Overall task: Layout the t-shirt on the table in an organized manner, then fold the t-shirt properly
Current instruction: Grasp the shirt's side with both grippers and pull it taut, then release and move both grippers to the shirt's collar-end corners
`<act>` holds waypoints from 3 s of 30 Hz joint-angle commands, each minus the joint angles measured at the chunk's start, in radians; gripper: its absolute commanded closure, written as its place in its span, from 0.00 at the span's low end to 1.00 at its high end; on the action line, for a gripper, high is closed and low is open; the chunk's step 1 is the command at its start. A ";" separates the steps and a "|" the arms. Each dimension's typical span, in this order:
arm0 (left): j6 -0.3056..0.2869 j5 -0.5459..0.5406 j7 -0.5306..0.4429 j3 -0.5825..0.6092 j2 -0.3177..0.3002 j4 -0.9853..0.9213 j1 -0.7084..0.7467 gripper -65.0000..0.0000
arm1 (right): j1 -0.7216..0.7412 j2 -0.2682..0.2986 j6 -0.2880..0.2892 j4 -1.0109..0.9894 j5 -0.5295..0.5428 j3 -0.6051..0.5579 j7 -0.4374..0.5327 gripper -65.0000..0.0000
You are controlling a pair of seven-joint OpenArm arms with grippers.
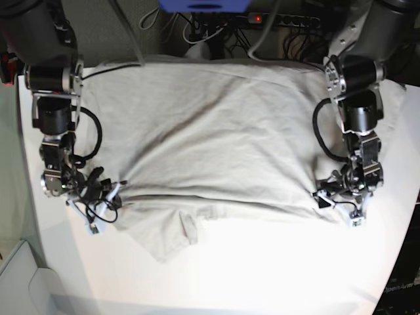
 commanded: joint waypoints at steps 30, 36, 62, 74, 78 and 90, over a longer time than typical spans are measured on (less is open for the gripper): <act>-0.030 -0.019 0.443 -0.004 -0.028 0.661 0.356 0.30 | -0.544 -0.056 0.078 0.847 -0.023 0.071 -0.336 1.00; -0.027 -0.018 0.356 0.000 -0.028 0.554 0.377 0.30 | -0.488 -0.051 0.078 0.682 -0.028 0.069 -0.290 1.00; -0.030 -0.027 0.388 -0.004 0.010 0.463 0.268 0.30 | 0.081 0.093 0.083 -0.047 -0.023 0.069 0.048 0.99; -0.030 -0.019 0.589 -0.004 -0.002 0.948 0.418 0.30 | -0.413 -0.004 0.083 0.795 -0.021 0.106 -0.340 1.00; -0.030 -0.019 0.597 -0.004 -0.024 0.971 0.474 0.30 | -0.544 -0.068 0.083 0.933 -0.026 0.144 -0.438 0.99; -0.030 -0.019 0.585 -0.004 -0.042 0.968 0.550 0.30 | -0.580 -0.050 0.083 0.746 -0.029 0.144 -0.408 1.00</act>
